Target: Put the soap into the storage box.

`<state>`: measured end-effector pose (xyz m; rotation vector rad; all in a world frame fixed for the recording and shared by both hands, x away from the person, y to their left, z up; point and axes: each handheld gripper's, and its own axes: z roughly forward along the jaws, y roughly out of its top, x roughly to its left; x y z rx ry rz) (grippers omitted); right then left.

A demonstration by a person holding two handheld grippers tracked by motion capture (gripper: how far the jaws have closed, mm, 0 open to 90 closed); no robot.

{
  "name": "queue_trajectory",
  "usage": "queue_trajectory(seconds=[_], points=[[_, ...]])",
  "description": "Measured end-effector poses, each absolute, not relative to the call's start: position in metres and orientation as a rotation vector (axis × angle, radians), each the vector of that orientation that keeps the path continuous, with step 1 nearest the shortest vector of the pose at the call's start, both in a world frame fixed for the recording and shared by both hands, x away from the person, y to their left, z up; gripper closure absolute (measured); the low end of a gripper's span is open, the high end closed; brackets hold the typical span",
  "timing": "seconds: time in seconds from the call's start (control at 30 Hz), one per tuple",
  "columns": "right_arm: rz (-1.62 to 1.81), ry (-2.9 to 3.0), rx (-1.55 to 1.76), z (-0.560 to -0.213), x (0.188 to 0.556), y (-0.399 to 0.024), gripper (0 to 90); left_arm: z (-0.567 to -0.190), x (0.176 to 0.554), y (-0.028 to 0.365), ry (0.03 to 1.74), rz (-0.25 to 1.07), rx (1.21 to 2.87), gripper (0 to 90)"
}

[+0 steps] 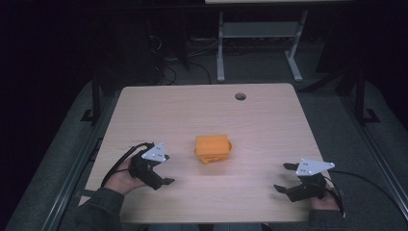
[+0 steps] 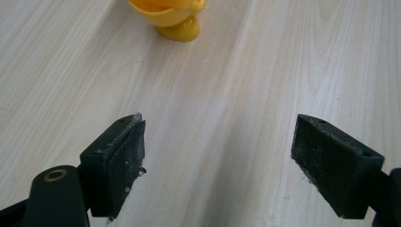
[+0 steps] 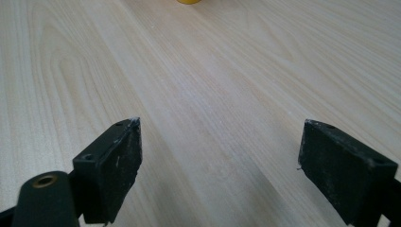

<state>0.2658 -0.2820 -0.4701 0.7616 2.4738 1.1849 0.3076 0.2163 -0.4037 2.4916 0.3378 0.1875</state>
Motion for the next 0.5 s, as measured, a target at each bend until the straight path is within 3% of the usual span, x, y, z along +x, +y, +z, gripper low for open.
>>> queue_trajectory(seconds=[0.5], points=[[1.181, 2.479, 0.767, -0.4703, 0.2655, -0.2811, 13.5, -0.4094, 0.2987, 0.2270, 0.351, 0.194, 2.493, 17.6]])
